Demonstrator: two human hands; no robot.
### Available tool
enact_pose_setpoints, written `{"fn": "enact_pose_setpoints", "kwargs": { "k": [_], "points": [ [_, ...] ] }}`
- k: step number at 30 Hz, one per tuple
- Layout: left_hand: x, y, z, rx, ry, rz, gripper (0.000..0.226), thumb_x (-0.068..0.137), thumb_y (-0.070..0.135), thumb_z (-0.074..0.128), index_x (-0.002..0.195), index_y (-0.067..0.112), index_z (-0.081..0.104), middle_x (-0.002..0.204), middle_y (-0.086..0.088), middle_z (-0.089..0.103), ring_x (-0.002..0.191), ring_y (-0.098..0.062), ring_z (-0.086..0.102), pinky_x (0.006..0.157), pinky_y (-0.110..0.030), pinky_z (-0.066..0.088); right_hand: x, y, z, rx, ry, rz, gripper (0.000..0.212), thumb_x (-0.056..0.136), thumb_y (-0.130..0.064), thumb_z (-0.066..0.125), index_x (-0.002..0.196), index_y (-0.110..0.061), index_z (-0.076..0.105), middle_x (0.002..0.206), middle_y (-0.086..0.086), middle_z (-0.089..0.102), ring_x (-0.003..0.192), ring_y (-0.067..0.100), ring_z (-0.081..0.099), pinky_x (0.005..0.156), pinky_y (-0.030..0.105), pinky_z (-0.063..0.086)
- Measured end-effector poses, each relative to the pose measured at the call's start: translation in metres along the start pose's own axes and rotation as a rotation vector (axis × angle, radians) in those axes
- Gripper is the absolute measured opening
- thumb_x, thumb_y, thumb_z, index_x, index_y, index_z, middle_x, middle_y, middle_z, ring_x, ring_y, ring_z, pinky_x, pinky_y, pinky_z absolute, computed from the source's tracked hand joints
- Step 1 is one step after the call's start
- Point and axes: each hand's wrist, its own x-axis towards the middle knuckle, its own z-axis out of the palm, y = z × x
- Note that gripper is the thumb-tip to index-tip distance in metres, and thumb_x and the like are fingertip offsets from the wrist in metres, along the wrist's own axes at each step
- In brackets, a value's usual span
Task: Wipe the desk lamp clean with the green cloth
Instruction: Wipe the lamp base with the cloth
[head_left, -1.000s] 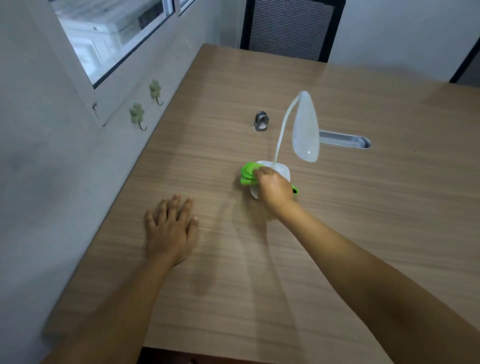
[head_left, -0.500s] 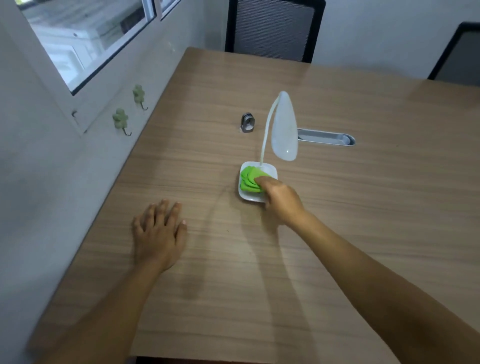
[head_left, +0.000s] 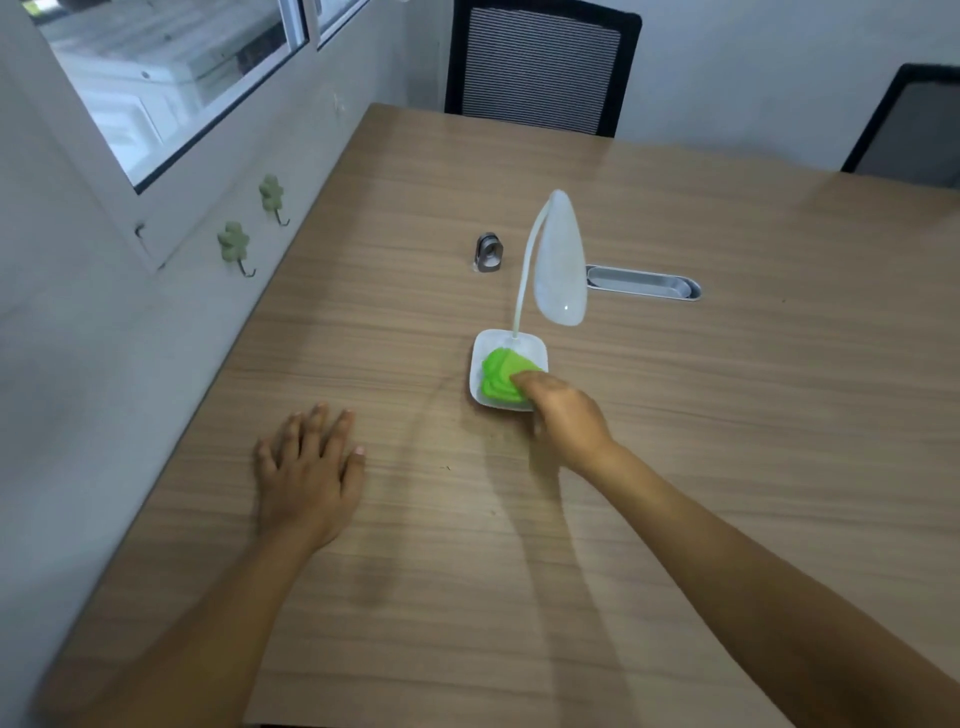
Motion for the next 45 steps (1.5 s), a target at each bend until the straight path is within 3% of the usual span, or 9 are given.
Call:
{"fn": "enact_pose_setpoints", "kwargs": {
  "k": [4, 9, 16, 23, 29, 36, 39, 42, 45],
  "points": [
    [0.001, 0.000, 0.000, -0.004, -0.008, 0.001, 0.068, 0.084, 0.055, 0.010, 0.147, 0.036, 0.028, 0.159, 0.002, 0.026, 0.147, -0.025, 0.021, 0.115, -0.056, 0.013, -0.037, -0.010, 0.010, 0.014, 0.011, -0.165, 0.051, 0.074, 0.000, 0.056, 0.123, -0.013, 0.061, 0.133, 0.009, 0.061, 0.118, 0.028, 0.061, 0.090, 0.039, 0.055],
    [0.001, 0.001, 0.001, -0.008, -0.008, 0.000, 0.067, 0.085, 0.055, 0.012, 0.147, 0.035, 0.029, 0.159, 0.002, 0.026, 0.147, -0.026, 0.022, 0.114, -0.055, 0.013, -0.011, 0.016, -0.015, 0.080, 0.340, 0.123, 0.044, 0.079, 0.004, 0.053, 0.119, -0.011, 0.064, 0.126, 0.008, 0.066, 0.113, 0.027, 0.063, 0.089, 0.034, 0.053],
    [0.000, 0.001, 0.000, -0.001, 0.003, 0.008, 0.067, 0.085, 0.054, 0.013, 0.146, 0.035, 0.031, 0.158, 0.000, 0.030, 0.146, -0.027, 0.025, 0.114, -0.056, 0.014, 0.016, 0.029, -0.008, 0.007, 0.012, 0.185, 0.044, 0.090, -0.007, 0.049, 0.132, -0.020, 0.054, 0.148, 0.007, 0.045, 0.134, 0.025, 0.044, 0.107, 0.030, 0.038],
    [0.000, 0.002, -0.001, 0.029, -0.008, 0.001, 0.068, 0.084, 0.054, 0.012, 0.146, 0.034, 0.032, 0.157, -0.001, 0.031, 0.145, -0.028, 0.026, 0.113, -0.056, 0.017, 0.009, 0.028, -0.016, -0.025, 0.187, 0.332, 0.060, 0.081, 0.006, 0.047, 0.136, -0.018, 0.049, 0.148, 0.010, 0.043, 0.132, 0.028, 0.045, 0.102, 0.036, 0.044],
    [0.000, 0.001, -0.001, 0.021, -0.002, 0.008, 0.067, 0.085, 0.055, 0.013, 0.145, 0.034, 0.033, 0.157, 0.000, 0.031, 0.145, -0.027, 0.026, 0.114, -0.056, 0.017, 0.011, 0.021, -0.011, -0.059, 0.016, 0.251, 0.044, 0.089, -0.006, 0.046, 0.132, -0.016, 0.052, 0.142, 0.012, 0.048, 0.127, 0.029, 0.049, 0.098, 0.035, 0.046],
    [0.000, 0.001, 0.000, 0.015, -0.005, 0.000, 0.065, 0.085, 0.054, 0.015, 0.145, 0.035, 0.033, 0.157, 0.000, 0.031, 0.145, -0.027, 0.026, 0.114, -0.056, 0.017, 0.010, -0.021, -0.002, -0.195, 0.075, 0.247, 0.046, 0.092, -0.006, 0.043, 0.138, -0.011, 0.042, 0.147, 0.015, 0.041, 0.132, 0.028, 0.044, 0.094, 0.037, 0.047],
    [0.001, 0.000, 0.001, 0.002, -0.001, 0.000, 0.066, 0.085, 0.054, 0.015, 0.145, 0.035, 0.033, 0.157, 0.000, 0.032, 0.145, -0.028, 0.027, 0.113, -0.057, 0.017, 0.031, -0.055, 0.010, -0.272, 0.072, 0.328, 0.043, 0.072, 0.000, 0.037, 0.090, -0.008, 0.076, 0.086, 0.019, 0.075, 0.081, 0.029, 0.073, 0.054, 0.026, 0.056],
    [0.001, 0.000, 0.001, 0.005, -0.006, -0.002, 0.064, 0.086, 0.054, 0.017, 0.145, 0.035, 0.034, 0.157, 0.000, 0.032, 0.144, -0.028, 0.028, 0.113, -0.057, 0.017, 0.046, -0.080, 0.034, -0.246, 0.058, 0.362, 0.041, 0.057, -0.006, 0.031, 0.049, -0.011, 0.071, 0.040, 0.004, 0.061, 0.036, 0.016, 0.060, 0.030, 0.013, 0.034],
    [0.001, 0.000, 0.002, 0.010, 0.002, 0.005, 0.062, 0.086, 0.052, 0.022, 0.143, 0.034, 0.037, 0.155, 0.000, 0.035, 0.143, -0.028, 0.031, 0.112, -0.057, 0.019, 0.051, -0.123, 0.014, -0.166, -0.037, 0.334, 0.039, 0.079, 0.007, 0.035, 0.097, 0.001, 0.070, 0.090, 0.019, 0.071, 0.082, 0.030, 0.071, 0.056, 0.028, 0.051]
  ]
}}
